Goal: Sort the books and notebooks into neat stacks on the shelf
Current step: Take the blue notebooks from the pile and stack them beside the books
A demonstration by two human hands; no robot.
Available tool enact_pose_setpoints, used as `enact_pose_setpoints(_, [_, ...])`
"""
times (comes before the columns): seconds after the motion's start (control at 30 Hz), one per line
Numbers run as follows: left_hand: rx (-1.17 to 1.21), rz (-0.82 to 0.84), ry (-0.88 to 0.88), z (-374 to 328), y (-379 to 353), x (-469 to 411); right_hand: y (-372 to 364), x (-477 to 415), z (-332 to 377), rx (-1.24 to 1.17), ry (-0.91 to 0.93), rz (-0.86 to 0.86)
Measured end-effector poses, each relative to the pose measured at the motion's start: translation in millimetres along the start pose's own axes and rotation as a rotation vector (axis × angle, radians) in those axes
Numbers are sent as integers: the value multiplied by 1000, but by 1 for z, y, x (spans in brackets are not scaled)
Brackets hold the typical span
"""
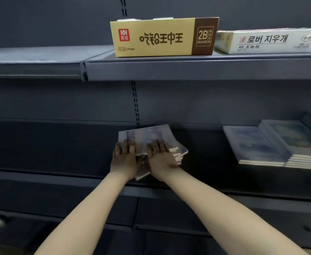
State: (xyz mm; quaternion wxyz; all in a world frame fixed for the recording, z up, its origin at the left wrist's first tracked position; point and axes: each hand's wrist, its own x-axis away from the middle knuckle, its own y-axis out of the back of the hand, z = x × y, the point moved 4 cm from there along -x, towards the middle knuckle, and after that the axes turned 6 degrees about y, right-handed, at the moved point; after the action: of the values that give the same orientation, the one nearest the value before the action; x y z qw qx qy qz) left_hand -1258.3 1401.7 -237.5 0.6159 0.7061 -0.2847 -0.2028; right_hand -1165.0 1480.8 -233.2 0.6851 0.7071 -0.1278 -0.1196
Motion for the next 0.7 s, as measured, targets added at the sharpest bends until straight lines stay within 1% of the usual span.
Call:
enact_pose_setpoints(0.17, [-4,-10,-22,-2,8,0,-7,-5,-1,16,-34,77])
enact_pose_setpoints(0.37, [-69,3,-36,-3,12,-4,2,-2,-3,-7,-2,35])
enact_pose_setpoints(0.43, [-85,-29,-35,-6,15,0,3,-1,-4,-52,-12,11])
enact_pose_setpoints(0.53, [-179,-92,-50,-13,19,12,8,4,-7,-210,-44,-81])
enact_pose_setpoints(0.63, [-355,-178,-89,-19,20,26,20,10,-4,-80,9,-108])
enact_pose_setpoints(0.7, [-426,-264,-151,-21,25,33,31,11,-4,-53,6,-107])
